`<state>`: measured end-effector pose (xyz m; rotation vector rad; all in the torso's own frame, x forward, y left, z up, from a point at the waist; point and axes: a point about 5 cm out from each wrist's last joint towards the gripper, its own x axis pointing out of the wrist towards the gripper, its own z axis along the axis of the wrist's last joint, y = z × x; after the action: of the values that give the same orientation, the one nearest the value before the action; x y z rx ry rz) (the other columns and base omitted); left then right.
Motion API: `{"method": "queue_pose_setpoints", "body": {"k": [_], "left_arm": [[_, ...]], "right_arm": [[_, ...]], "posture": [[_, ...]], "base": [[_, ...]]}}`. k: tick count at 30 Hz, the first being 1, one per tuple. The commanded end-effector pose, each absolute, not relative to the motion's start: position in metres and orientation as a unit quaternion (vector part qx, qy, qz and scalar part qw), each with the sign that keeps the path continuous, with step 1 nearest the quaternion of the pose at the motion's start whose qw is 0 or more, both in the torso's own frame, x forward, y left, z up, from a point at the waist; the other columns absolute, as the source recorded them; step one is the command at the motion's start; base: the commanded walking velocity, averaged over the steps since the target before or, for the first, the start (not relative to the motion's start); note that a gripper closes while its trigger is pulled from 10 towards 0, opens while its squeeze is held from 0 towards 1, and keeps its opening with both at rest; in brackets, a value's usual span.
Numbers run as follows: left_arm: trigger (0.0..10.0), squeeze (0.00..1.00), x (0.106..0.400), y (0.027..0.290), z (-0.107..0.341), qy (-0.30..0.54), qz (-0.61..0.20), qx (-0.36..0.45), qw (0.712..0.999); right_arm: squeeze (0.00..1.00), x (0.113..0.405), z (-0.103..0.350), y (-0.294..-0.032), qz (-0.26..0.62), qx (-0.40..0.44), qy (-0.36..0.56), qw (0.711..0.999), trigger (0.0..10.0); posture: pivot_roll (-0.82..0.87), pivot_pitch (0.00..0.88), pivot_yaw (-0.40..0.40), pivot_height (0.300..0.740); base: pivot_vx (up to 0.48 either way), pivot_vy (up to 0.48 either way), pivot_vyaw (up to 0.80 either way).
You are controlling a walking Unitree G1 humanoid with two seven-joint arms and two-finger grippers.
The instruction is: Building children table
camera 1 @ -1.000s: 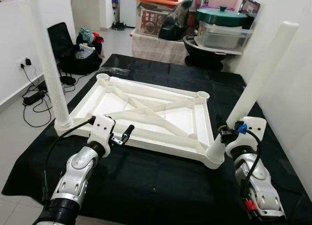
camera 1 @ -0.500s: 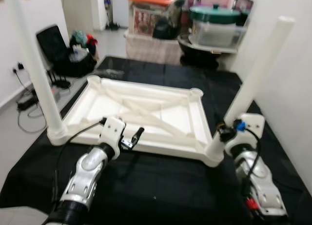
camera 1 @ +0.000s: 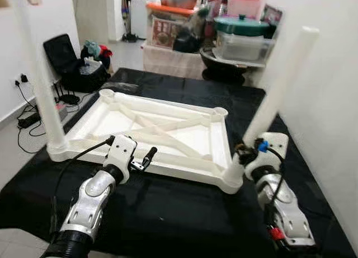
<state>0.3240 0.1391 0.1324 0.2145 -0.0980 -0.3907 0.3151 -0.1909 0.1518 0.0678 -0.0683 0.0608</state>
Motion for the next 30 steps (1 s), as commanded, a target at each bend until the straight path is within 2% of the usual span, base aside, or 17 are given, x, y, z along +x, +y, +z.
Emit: {"method": "queue_pose_setpoints", "body": {"k": [1,10,30], "left_arm": [[10.0,0.0,0.3237,0.1439,0.133,-0.047,-0.189,0.113,0.974],[10.0,0.0,0.3236,0.1484,0.1326,-0.046,-0.175,0.1,0.978],[10.0,0.0,0.3206,0.1525,0.1324,-0.044,-0.171,0.079,0.981]], "right_arm": [[0.0,0.3057,0.1188,-0.2107,-0.014,0.041,0.045,0.998,10.0],[0.0,0.3054,0.12,-0.2164,-0.025,0.028,0.043,0.998,10.0],[0.0,0.3064,0.12,-0.2148,-0.017,0.02,0.046,0.999,10.0]], "posture": [[0.03,0.0,-0.101,0.74],[0.03,0.0,-0.105,0.74],[0.04,0.0,-0.113,0.74]], "base": [[0.0,-0.277,-0.8],[0.0,-0.031,-0.8],[0.0,0.0,0.0]]}}
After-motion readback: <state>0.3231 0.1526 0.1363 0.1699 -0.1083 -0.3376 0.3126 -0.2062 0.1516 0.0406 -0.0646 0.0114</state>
